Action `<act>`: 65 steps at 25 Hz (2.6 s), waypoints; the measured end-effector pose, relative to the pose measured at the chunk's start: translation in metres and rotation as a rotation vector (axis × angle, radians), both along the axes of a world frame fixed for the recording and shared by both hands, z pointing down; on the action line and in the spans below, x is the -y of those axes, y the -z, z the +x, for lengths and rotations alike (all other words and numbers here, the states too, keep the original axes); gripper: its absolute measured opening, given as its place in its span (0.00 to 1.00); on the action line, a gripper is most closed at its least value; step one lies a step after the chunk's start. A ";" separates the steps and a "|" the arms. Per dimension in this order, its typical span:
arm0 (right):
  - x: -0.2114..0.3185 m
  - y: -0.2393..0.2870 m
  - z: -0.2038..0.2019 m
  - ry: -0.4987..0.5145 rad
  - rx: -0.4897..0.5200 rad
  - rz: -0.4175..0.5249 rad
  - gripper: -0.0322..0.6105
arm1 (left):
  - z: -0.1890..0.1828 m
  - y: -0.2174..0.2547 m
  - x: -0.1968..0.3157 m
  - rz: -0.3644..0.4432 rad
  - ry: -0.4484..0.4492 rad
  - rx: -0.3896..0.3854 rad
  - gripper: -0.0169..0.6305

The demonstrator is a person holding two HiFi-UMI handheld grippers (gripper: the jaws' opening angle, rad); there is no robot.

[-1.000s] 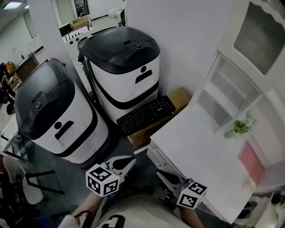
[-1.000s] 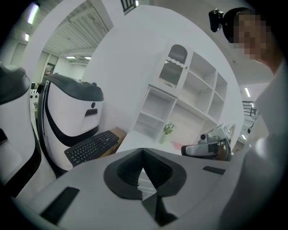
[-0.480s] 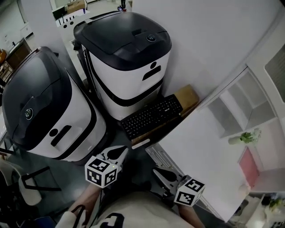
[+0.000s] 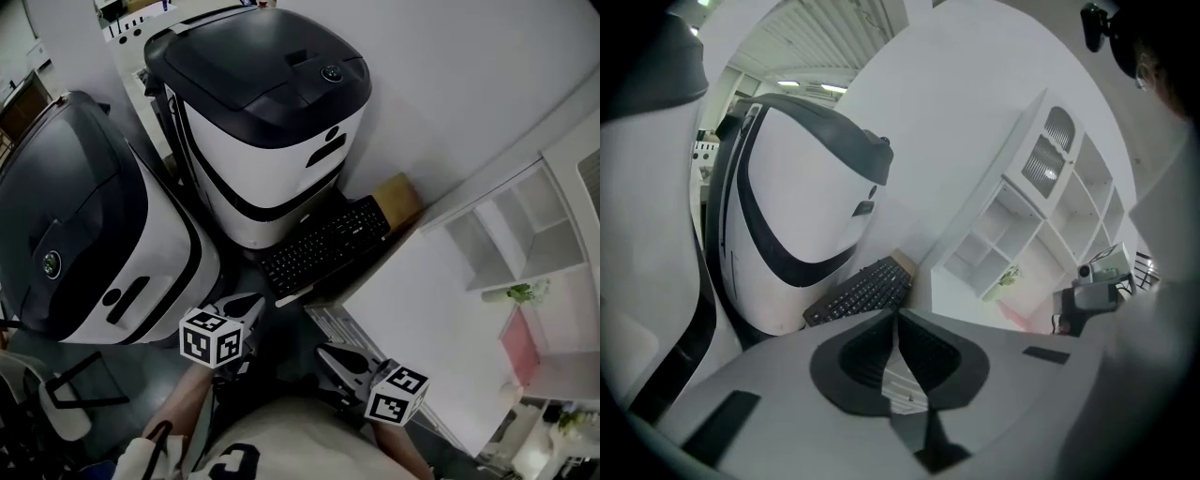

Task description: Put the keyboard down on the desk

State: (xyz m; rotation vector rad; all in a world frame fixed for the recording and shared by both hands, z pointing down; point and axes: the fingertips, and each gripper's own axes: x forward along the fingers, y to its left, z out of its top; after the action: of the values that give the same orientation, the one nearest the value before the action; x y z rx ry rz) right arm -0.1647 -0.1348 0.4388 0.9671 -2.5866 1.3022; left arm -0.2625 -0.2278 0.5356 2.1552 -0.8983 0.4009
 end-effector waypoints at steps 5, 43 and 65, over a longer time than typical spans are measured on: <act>0.015 -0.004 -0.010 0.014 -0.032 0.004 0.09 | 0.000 -0.037 0.020 -0.104 -0.034 -0.015 0.13; 0.043 -0.029 0.058 -0.012 -0.108 -0.113 0.09 | 0.036 -0.209 0.078 -0.626 0.206 -0.463 0.27; 0.047 -0.030 0.050 0.004 -0.071 -0.101 0.09 | 0.040 -0.145 0.063 -0.661 0.113 -0.655 0.17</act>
State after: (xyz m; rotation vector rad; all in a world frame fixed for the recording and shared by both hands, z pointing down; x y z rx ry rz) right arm -0.1143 -0.1823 0.4683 0.9721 -2.4437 1.3565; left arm -0.2225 -0.2906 0.6806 1.4615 -0.4205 -0.0771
